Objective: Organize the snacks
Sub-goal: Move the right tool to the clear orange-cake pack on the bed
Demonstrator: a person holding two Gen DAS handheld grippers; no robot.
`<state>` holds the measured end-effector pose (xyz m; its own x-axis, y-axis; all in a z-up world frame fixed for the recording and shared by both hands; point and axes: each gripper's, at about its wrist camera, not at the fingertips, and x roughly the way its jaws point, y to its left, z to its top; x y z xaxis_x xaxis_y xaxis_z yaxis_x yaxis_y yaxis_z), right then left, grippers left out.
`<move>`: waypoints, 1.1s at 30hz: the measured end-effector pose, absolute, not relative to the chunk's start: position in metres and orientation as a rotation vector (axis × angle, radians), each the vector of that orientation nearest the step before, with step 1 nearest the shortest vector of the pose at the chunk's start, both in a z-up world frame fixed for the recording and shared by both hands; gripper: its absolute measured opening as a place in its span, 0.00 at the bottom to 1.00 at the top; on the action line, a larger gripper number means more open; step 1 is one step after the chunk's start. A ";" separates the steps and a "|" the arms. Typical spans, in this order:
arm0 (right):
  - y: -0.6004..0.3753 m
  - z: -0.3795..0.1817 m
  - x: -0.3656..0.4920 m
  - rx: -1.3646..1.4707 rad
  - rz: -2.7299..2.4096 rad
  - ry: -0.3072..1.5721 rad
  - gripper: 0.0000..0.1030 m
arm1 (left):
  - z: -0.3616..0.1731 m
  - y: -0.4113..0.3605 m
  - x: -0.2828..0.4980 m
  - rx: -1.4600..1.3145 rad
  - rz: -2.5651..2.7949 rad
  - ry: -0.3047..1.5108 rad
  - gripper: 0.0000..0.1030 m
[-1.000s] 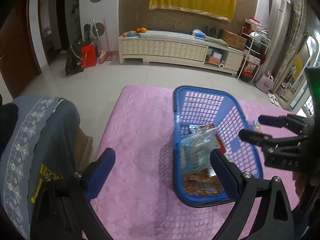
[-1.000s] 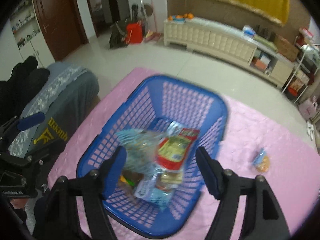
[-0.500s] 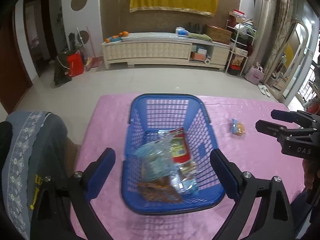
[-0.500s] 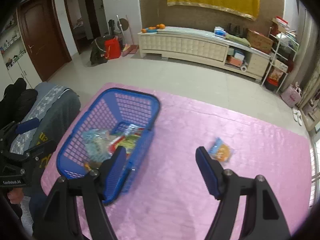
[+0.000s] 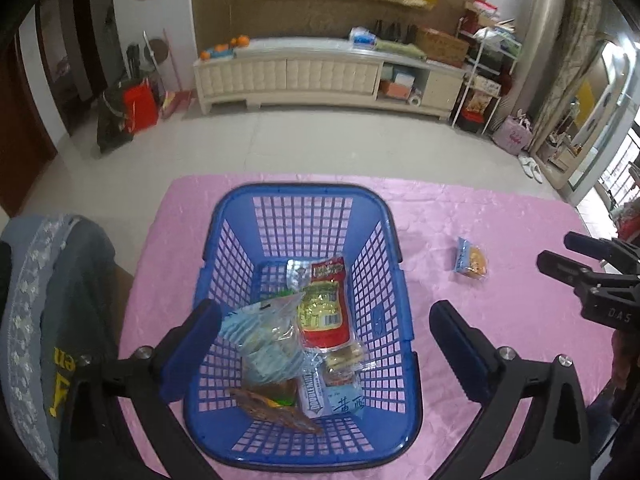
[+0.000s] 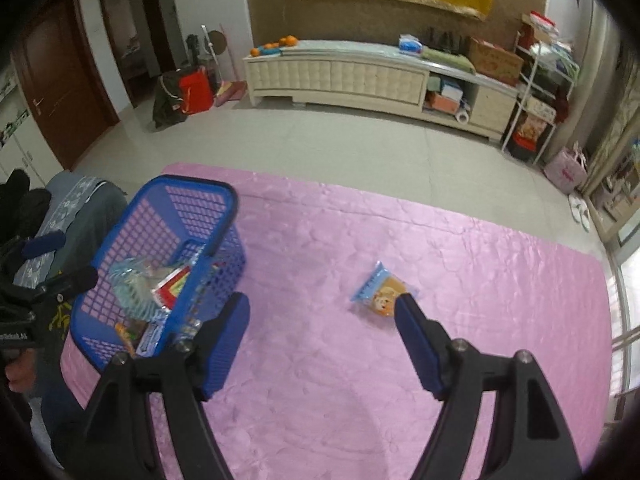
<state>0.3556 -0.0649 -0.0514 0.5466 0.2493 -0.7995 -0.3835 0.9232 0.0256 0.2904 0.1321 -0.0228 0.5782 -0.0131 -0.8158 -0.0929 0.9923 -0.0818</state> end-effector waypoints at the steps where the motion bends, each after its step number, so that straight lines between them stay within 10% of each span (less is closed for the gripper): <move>1: -0.068 -0.054 0.359 -0.150 0.368 0.930 0.78 | -0.027 0.133 0.295 -0.118 0.058 0.969 1.00; 14: -0.098 -0.136 0.436 -0.031 0.254 1.193 1.00 | -0.072 0.143 0.339 -0.094 0.205 1.084 1.00; 33: -0.106 -0.210 0.493 0.114 0.100 1.353 1.00 | -0.105 0.138 0.388 -0.100 0.164 1.183 1.00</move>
